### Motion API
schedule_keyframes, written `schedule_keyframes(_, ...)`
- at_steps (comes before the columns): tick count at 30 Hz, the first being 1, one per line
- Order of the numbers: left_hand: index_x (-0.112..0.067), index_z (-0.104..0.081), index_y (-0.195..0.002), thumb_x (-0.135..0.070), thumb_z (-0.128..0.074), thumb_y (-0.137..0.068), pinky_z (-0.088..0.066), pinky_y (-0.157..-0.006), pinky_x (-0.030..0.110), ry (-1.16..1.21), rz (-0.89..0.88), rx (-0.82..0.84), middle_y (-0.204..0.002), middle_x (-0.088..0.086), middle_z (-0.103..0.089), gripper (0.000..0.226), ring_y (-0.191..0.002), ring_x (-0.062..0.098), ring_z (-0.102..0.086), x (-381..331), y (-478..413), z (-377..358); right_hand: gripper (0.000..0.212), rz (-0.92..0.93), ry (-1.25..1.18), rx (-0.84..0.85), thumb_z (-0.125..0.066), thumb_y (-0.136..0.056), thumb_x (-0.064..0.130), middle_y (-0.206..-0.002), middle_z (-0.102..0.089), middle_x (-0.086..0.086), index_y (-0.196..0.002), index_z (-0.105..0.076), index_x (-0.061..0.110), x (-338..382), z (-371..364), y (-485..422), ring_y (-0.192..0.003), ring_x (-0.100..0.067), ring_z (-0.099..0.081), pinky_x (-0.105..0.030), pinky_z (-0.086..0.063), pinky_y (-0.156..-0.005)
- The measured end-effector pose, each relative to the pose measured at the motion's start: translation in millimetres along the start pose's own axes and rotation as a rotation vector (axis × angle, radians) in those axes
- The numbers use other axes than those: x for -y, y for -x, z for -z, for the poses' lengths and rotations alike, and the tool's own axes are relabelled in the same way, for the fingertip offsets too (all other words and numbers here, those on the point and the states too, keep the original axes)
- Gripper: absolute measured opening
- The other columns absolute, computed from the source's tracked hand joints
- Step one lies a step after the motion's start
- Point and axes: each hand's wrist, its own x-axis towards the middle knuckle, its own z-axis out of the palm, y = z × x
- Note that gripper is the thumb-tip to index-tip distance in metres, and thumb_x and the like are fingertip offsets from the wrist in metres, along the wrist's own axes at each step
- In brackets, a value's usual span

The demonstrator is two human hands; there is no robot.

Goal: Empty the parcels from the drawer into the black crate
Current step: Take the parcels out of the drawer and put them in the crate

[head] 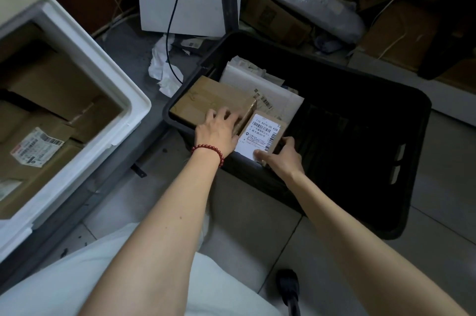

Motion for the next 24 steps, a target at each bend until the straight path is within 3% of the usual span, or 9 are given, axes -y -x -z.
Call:
schedule_keyframes(3,-0.026,-0.033,-0.141,-0.04,-0.058,-0.089,-0.046,-0.077,0.037,-0.058,-0.022,0.029,-0.142,0.004,-0.036,0.059,-0.125,0.028,-0.038,2,3,3,0.086,0.017,0.069,-0.008,-0.08,-0.077,0.031,-0.14,-0.052,-0.009,-0.143,-0.028,0.014,-2,0,6,-0.123,-0.028,-0.054,-0.043,-0.046,-0.099)
schedule_keyframes(9,-0.022,-0.048,-0.129,-0.048,-0.05,-0.09,-0.037,-0.088,0.041,-0.085,0.034,-0.001,-0.128,0.004,-0.053,0.047,-0.118,0.026,-0.046,14,17,19,0.095,0.14,0.486,-0.146,-0.074,-0.074,0.054,-0.143,-0.04,-0.009,-0.146,-0.025,0.017,9,10,18,-0.129,-0.028,-0.043,-0.047,-0.044,-0.099)
schedule_keyframes(14,-0.025,-0.053,-0.124,-0.049,-0.049,-0.091,-0.036,-0.092,0.041,-0.045,0.151,0.035,-0.125,0.001,-0.057,0.041,-0.119,0.026,-0.048,48,35,55,0.082,0.332,0.621,-0.186,-0.063,-0.081,0.058,-0.143,-0.039,-0.007,-0.145,-0.03,0.019,29,7,30,-0.128,-0.028,-0.039,-0.044,-0.039,-0.099)
schedule_keyframes(20,-0.031,-0.056,-0.12,-0.053,-0.051,-0.089,-0.038,-0.093,0.039,0.023,0.332,-0.004,-0.123,0.004,-0.06,0.038,-0.117,0.028,-0.053,93,68,113,0.067,0.607,0.62,-0.071,-0.058,-0.085,0.059,-0.139,-0.047,-0.006,-0.139,-0.042,0.021,83,-20,58,-0.127,-0.025,-0.045,-0.041,-0.044,-0.099)
schedule_keyframes(24,-0.031,-0.055,-0.124,-0.053,-0.053,-0.088,-0.036,-0.1,0.039,0.076,0.468,0.084,-0.132,0.004,-0.055,0.042,-0.121,0.028,-0.051,122,102,129,0.063,0.786,0.694,-0.003,-0.052,-0.086,0.062,-0.136,-0.05,-0.003,-0.134,-0.045,0.022,121,-48,84,-0.125,-0.025,-0.047,-0.042,-0.042,-0.1)
